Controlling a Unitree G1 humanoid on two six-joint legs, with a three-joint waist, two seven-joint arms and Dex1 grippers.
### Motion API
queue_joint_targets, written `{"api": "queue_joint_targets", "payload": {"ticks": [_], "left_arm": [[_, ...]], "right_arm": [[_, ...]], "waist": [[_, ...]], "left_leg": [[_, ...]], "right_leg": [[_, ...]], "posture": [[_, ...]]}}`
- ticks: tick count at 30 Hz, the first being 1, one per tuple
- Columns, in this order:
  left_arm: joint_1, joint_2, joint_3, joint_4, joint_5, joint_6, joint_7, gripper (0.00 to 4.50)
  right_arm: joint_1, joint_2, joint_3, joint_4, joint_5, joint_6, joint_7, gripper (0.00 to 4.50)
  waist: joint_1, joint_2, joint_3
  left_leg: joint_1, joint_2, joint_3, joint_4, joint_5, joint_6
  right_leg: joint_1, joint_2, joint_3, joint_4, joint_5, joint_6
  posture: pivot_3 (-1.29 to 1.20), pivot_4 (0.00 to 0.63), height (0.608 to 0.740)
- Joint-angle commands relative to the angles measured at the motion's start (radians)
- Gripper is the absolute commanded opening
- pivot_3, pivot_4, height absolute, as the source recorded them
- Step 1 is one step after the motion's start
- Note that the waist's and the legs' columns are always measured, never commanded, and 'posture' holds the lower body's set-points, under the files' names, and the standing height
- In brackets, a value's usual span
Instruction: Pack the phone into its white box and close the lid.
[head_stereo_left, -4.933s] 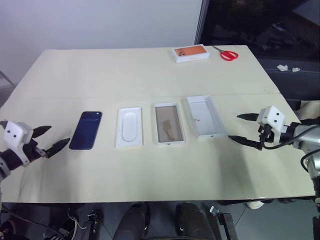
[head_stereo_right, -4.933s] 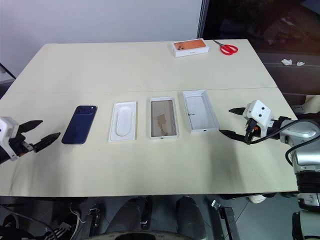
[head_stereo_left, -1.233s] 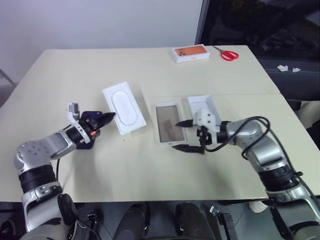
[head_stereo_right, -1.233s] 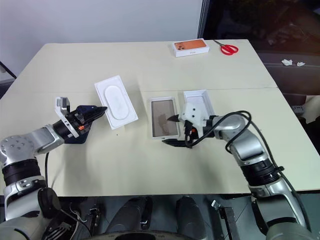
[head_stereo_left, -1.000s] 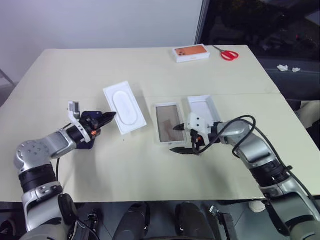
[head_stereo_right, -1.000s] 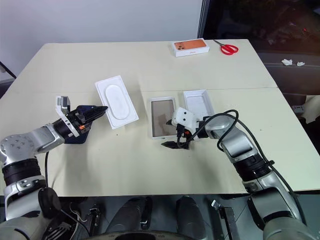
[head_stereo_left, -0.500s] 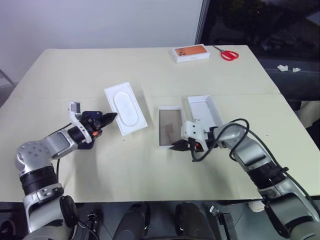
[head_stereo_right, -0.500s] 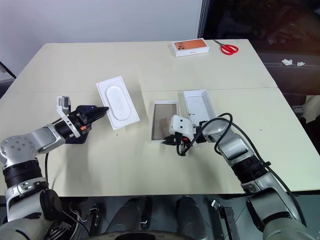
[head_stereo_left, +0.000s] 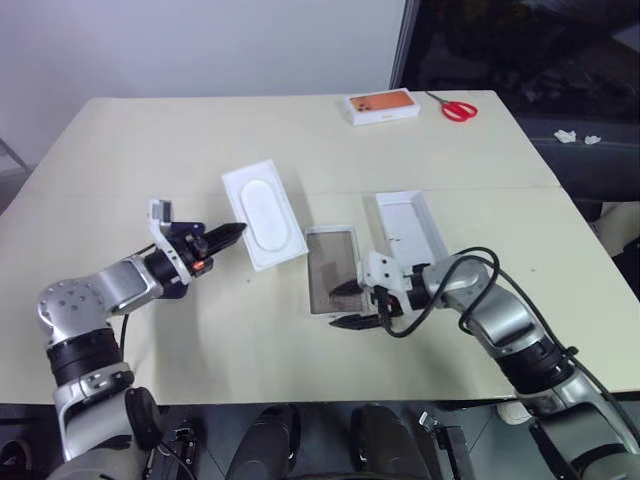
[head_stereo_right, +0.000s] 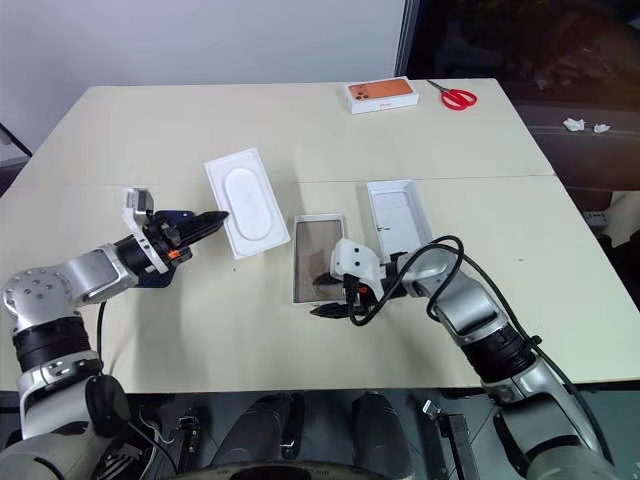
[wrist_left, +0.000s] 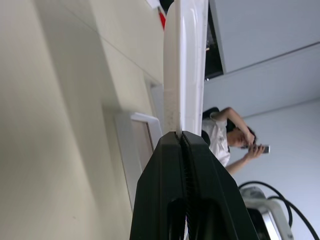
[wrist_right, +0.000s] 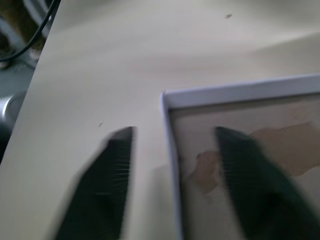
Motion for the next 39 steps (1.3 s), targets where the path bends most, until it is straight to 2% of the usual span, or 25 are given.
{"api": "queue_joint_targets", "payload": {"ticks": [1,6,10,18,23,26,30,35,39], "left_arm": [[-0.006,-0.031,-0.004,-0.062,-0.071,0.024,0.037,0.00],[0.033,-0.094,-0.045,-0.123,-0.118,0.046,0.088,0.00],[0.050,-0.138,-0.099,-0.120,-0.098,0.054,0.133,0.00],[0.037,-0.159,-0.187,-0.088,-0.061,0.039,0.132,0.00],[0.029,-0.158,-0.189,-0.055,-0.055,0.030,0.124,0.00],[0.022,-0.149,-0.200,-0.050,-0.033,0.019,0.117,0.94],[0.019,-0.141,-0.207,-0.057,-0.035,0.028,0.104,2.95],[0.007,-0.115,-0.208,-0.054,-0.023,0.017,0.082,2.95],[0.013,-0.052,-0.244,-0.104,0.042,-0.047,0.015,2.95]], "right_arm": [[-0.038,-0.034,-0.104,-0.048,0.076,0.036,0.013,4.01],[-0.025,-0.143,-0.241,0.009,0.125,0.008,0.053,4.01],[0.006,-0.203,-0.276,0.075,0.091,-0.084,0.069,4.01],[0.001,-0.183,-0.261,0.089,0.075,-0.119,0.044,4.01],[-0.001,-0.174,-0.257,0.092,0.068,-0.133,0.029,4.01],[0.003,-0.169,-0.254,0.088,0.065,-0.136,0.022,4.09],[-0.005,-0.151,-0.247,0.078,0.065,-0.135,0.014,4.09],[-0.042,-0.105,-0.239,0.081,0.070,-0.124,-0.011,4.09],[-0.094,-0.029,-0.220,0.108,0.042,-0.128,-0.075,4.09]], "waist": [[0.002,0.000,0.000],[0.004,-0.001,0.000],[0.003,-0.001,0.000],[0.002,-0.001,0.000],[0.003,-0.001,0.000],[0.003,-0.001,0.000],[0.002,-0.001,0.000],[0.001,-0.001,0.000],[-0.001,-0.001,0.000]], "left_leg": [[0.000,0.000,0.000,0.000,0.000,0.000],[0.000,-0.001,0.000,0.001,-0.001,0.002],[0.000,-0.001,0.000,0.000,-0.001,0.002],[0.000,0.000,0.001,0.000,0.000,0.000],[0.000,0.000,0.001,0.000,0.000,0.000],[0.000,0.000,0.001,0.000,0.000,0.000],[0.000,0.000,0.001,0.000,0.001,-0.002],[0.000,0.000,0.001,0.000,0.001,-0.001],[0.000,0.000,0.001,0.000,0.001,-0.002]], "right_leg": [[0.000,0.000,0.000,0.000,0.000,0.000],[0.001,-0.001,0.000,-0.001,0.000,0.000],[0.001,-0.001,0.000,-0.001,0.000,0.000],[0.000,0.000,0.000,-0.001,0.000,0.000],[0.001,0.000,0.000,-0.001,0.000,0.000],[0.001,0.000,0.000,-0.001,0.000,0.000],[0.001,0.000,0.000,-0.001,0.000,0.000],[0.001,0.000,0.000,-0.001,0.000,0.000],[0.000,0.000,0.000,-0.001,0.000,0.000]], "posture": [[0.00,0.150,0.740],[0.00,0.150,0.740],[0.00,0.150,0.740],[0.00,0.150,0.740],[0.00,0.150,0.740],[0.00,0.150,0.740],[0.00,0.150,0.740],[0.00,0.150,0.740],[0.00,0.150,0.740]]}}
